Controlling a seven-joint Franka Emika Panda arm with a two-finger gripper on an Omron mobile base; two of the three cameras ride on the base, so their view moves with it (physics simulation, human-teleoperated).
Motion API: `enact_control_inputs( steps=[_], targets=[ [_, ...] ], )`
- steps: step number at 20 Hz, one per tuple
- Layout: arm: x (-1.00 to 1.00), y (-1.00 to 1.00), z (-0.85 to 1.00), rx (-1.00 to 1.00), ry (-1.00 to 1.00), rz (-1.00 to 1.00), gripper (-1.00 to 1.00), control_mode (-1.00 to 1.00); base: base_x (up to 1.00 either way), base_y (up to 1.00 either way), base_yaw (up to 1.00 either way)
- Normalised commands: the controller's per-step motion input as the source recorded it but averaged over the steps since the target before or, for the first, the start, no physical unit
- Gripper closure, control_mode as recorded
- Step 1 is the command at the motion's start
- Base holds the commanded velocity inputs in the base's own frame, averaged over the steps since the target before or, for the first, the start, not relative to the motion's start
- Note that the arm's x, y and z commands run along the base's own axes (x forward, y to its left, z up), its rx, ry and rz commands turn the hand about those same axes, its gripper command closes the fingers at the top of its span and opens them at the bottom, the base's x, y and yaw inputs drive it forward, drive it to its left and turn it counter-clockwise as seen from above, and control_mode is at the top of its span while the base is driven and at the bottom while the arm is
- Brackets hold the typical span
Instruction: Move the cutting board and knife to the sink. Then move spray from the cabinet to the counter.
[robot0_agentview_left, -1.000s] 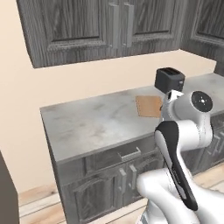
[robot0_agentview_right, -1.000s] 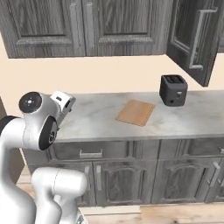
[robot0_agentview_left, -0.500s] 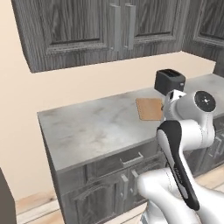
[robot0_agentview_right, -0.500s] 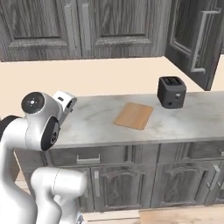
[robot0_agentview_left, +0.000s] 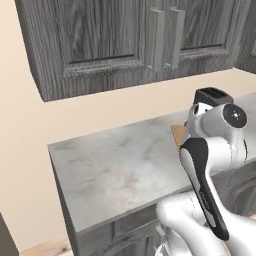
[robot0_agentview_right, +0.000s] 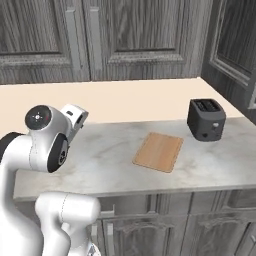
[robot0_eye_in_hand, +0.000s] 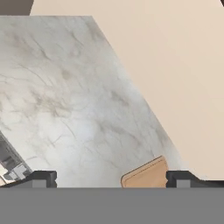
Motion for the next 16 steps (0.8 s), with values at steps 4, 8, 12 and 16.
enact_control_inputs(
  steps=[4,8,12,16],
  targets=[
    [0.00,0.00,0.00,0.00,0.00,0.00,-1.00,1.00,0.44,0.08,0.00],
    [0.00,0.00,0.00,0.00,0.00,0.00,-1.00,1.00,0.10,0.01,-0.02],
    [0.00,0.00,0.00,0.00,0.00,0.00,-1.00,1.00,0.00,-0.28,-0.10],
    [0.00,0.00,0.00,0.00,0.00,0.00,-1.00,1.00,0.00,-0.09,-0.03]
  ],
)
